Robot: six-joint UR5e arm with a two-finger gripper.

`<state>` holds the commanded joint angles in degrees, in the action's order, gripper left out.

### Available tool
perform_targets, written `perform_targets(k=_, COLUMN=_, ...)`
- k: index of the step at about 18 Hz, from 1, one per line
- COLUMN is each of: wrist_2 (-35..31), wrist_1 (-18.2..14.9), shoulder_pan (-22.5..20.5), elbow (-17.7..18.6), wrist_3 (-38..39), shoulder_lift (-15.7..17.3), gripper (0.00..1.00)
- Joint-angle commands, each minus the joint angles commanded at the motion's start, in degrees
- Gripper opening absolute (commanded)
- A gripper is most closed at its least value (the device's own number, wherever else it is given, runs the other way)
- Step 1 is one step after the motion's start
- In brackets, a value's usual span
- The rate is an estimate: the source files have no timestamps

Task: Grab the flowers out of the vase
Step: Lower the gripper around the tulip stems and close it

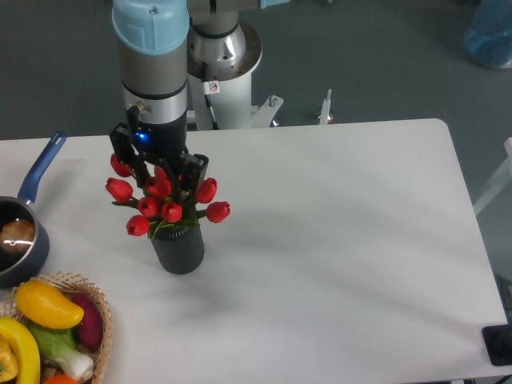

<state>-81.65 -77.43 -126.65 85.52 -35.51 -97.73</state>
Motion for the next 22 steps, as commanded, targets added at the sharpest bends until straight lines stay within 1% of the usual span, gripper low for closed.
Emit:
perform_targets(k=4, wrist_2=-0.1, wrist_1=-0.2, shoulder_pan=0.0, elbow=0.0, wrist_3=0.1, shoulder_lift=0.1, gripper=0.62)
perform_targets(k=8, wrist_2=-0.3, wrist_1=-2.1, shoulder_pan=-0.1, elbow=0.0, wrist_3=0.1, shoulder_lift=0.1, gripper=0.64)
perform_targets(k=13, wrist_2=-0.3, wrist_1=-2.2, shoulder_pan=-0.1, elbow=0.0, wrist_3=1.1, shoulder_lift=0.0, gripper=0.63)
perform_targets(k=15, wrist_2=-0.3, wrist_1=-2.2, shoulder_pan=-0.1, elbow=-0.1, wrist_3=1.2, shoulder_lift=0.0, gripper=0.58)
perform_targets(k=20, wrist_2=-0.3, wrist_1=-2.2, shoulder_pan=-0.1, elbow=-0.1, wrist_3=1.2, shoulder_lift=0.0, gripper=0.40)
perform_targets(k=22, wrist_2=-0.3, wrist_1=-2.1, shoulder_pan=-0.1, elbow=-0.1, wrist_3=1.2, shoulder_lift=0.0, gripper=0.36)
